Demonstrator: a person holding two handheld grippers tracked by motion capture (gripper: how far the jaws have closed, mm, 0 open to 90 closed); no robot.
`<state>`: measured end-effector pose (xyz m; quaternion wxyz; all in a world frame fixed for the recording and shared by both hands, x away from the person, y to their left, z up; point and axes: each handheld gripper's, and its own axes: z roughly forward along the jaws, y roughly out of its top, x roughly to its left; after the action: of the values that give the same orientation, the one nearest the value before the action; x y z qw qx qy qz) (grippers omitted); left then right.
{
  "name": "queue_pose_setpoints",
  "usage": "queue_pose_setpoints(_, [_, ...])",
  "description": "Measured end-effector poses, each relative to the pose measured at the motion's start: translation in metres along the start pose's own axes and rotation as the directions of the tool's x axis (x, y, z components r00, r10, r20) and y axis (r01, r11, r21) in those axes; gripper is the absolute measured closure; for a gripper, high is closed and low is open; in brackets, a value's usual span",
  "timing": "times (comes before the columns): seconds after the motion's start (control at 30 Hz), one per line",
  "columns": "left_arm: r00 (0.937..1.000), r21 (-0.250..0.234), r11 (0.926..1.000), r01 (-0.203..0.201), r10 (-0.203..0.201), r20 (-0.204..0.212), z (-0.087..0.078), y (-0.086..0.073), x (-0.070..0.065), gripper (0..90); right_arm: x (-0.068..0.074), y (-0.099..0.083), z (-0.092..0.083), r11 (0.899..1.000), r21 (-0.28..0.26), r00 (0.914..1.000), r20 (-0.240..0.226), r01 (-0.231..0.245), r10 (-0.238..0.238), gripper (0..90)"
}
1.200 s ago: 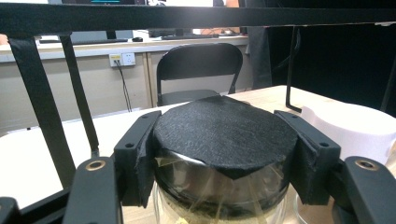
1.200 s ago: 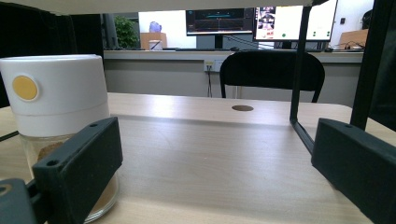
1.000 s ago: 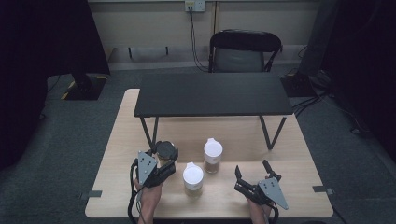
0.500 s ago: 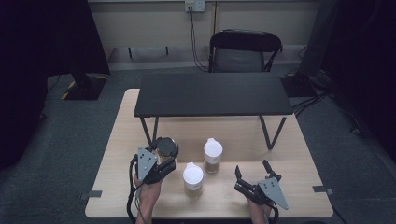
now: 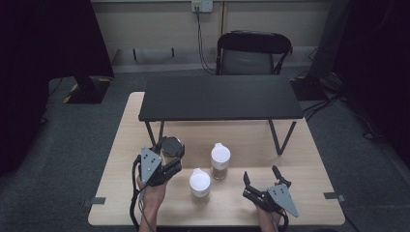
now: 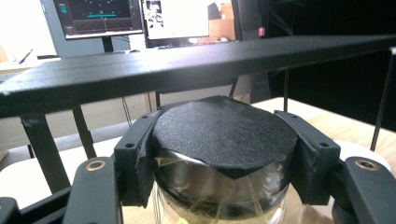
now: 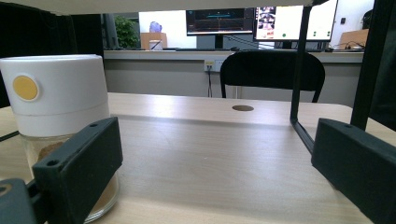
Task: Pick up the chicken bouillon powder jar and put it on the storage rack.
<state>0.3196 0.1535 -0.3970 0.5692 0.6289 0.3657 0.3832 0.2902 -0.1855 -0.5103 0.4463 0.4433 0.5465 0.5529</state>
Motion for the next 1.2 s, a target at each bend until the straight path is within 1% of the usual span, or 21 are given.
queue_pose_setpoints(0.07, [1.0000,-0.002,1.0000,-0.009,0.009,0.000,0.000,0.003,-0.001,35.1,0.000,0.000,0.000,1.000,0.000,1.0000,-0.001,0.000,0.000,0.8])
queue_pose_setpoints(0.2, [1.0000,-0.013,0.9999,-0.003,0.003,0.005,-0.001,0.008,0.000,35.1,0.000,0.000,0.000,1.000,0.000,1.0000,-0.001,0.000,0.000,0.8])
queue_pose_setpoints(0.53, [0.9997,-0.013,0.9997,-0.022,0.022,0.009,0.000,0.022,0.004,35.1,0.000,0.000,0.000,1.000,0.001,1.0000,-0.002,-0.001,0.001,0.8])
queue_pose_setpoints(0.6, [0.9998,-0.016,0.9997,-0.019,0.020,0.009,0.001,0.025,0.004,35.1,0.000,0.000,0.000,1.000,0.001,1.0000,-0.002,-0.001,0.001,0.8])
queue_pose_setpoints(0.9, [0.9991,-0.022,0.9990,-0.038,0.038,0.015,0.004,0.045,0.004,35.0,0.000,0.000,0.000,1.000,0.000,1.0000,-0.002,0.000,0.000,0.8])
queue_pose_setpoints(1.0, [0.9990,-0.021,0.9989,-0.041,0.042,0.019,0.005,0.050,0.005,35.1,0.000,0.000,0.000,1.000,0.000,1.0000,-0.003,0.000,0.000,0.8])
queue_pose_setpoints(1.1, [0.9991,-0.024,0.9991,-0.036,0.037,0.020,0.007,0.055,0.005,35.1,0.000,0.000,0.000,1.000,0.000,1.0000,-0.003,0.000,0.000,0.8])
queue_pose_setpoints(1.2, [0.9987,-0.021,0.9989,-0.042,0.043,0.026,0.009,0.061,0.005,35.1,0.000,0.000,0.000,1.000,0.000,1.0000,-0.003,0.000,0.000,0.8])
